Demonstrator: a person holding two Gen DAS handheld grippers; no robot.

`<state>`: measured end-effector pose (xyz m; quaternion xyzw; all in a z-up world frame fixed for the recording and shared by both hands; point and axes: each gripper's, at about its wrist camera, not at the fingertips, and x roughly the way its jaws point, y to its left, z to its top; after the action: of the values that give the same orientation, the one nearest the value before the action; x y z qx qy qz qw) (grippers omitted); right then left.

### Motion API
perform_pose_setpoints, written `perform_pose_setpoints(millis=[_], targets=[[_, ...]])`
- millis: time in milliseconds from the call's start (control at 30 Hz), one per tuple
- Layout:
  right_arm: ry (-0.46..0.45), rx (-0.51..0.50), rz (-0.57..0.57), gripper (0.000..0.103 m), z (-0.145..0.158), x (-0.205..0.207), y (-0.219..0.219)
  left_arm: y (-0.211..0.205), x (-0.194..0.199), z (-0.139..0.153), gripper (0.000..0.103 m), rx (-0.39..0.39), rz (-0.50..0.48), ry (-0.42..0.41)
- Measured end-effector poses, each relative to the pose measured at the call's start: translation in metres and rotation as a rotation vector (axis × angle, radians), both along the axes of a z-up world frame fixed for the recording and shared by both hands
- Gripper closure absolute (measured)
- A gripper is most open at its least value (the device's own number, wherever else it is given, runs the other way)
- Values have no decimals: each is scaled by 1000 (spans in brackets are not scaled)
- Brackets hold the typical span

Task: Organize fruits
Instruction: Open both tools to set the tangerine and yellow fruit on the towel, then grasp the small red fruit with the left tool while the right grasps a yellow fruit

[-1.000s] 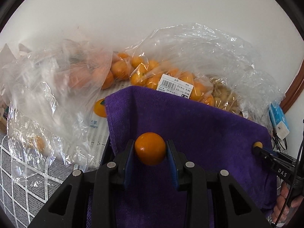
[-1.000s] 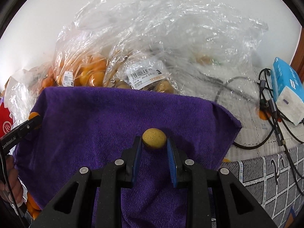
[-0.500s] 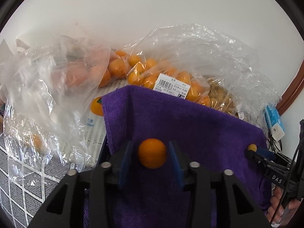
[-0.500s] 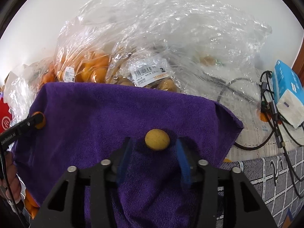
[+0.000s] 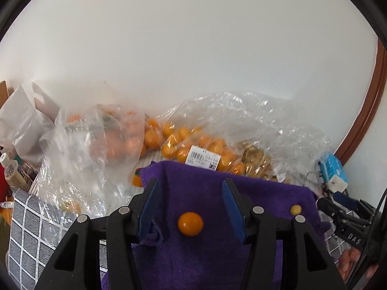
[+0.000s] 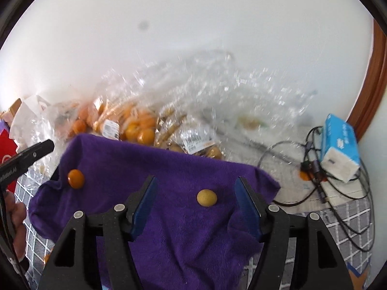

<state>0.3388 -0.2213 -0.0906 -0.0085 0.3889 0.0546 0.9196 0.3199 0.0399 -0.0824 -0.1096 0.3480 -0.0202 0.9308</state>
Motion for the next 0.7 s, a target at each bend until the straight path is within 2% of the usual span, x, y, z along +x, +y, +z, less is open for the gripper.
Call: perform_pose_setpoints(millis=[100,167,300,500,567,700], targets=[[-26,-37,-38,37,5,-23,1,4,-10,16,53,-33,1,-25],[-10,-39,-41,37,4,-40,2,4,-19,30,54,-64,-27,-44],[64,20,-1,37,0,-73,1,5,-47,45,54,-68,-37,-63],[76,45,75,37,-14,-129,19,18,-104,30,54,-31,-49,-22],[67,62,88,40,-22,-145,26,26,-123,20,54,-33,-34,-15],[85,96,144,52,-43,-167,43,45,-157,-7,54,-38,14,12]])
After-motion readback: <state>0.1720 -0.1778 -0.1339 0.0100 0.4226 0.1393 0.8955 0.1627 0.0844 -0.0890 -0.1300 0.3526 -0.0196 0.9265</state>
